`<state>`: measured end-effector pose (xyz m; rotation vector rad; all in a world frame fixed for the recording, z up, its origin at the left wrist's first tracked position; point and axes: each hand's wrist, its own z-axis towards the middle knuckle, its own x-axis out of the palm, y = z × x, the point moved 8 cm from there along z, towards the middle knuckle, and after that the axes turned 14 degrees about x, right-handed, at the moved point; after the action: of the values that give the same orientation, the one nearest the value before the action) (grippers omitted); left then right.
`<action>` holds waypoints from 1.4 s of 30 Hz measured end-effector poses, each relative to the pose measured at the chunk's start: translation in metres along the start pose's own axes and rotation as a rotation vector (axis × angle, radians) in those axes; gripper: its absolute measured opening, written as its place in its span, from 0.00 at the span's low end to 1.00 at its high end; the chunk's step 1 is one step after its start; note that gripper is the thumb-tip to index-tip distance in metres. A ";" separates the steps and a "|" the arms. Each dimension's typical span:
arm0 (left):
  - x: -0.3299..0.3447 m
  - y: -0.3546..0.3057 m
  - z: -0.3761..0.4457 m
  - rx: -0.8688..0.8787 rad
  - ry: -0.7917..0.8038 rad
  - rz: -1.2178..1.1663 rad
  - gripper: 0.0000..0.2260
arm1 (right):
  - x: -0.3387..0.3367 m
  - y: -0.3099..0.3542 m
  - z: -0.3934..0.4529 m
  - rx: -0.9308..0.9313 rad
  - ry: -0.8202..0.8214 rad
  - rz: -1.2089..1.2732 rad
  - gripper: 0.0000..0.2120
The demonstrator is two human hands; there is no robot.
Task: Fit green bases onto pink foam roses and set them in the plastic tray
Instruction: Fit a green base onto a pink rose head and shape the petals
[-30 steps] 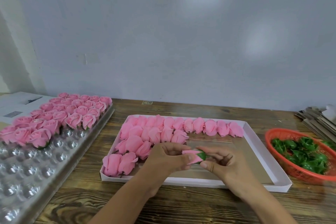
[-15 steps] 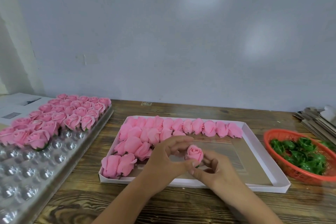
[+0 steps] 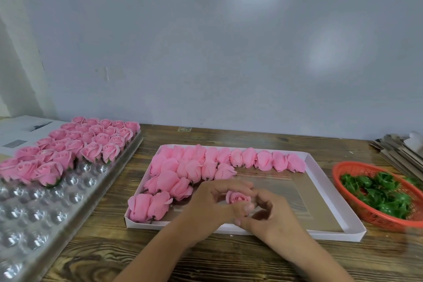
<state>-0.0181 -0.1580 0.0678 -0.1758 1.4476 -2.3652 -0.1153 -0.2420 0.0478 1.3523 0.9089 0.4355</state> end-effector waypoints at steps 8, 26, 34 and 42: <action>0.010 0.001 -0.001 0.005 0.129 0.103 0.21 | -0.005 0.001 0.001 -0.046 -0.041 0.012 0.19; 0.008 0.000 0.001 0.056 0.047 0.115 0.14 | 0.000 0.006 -0.004 -0.053 -0.068 -0.099 0.14; 0.006 0.007 -0.002 -0.022 0.097 0.173 0.27 | -0.010 -0.005 0.002 -0.008 -0.160 -0.117 0.17; 0.002 -0.005 0.001 0.105 -0.039 0.174 0.14 | -0.010 -0.001 -0.001 -0.033 -0.198 -0.183 0.14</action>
<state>-0.0205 -0.1572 0.0725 -0.0658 1.2630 -2.2769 -0.1219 -0.2492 0.0503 1.2458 0.8483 0.1722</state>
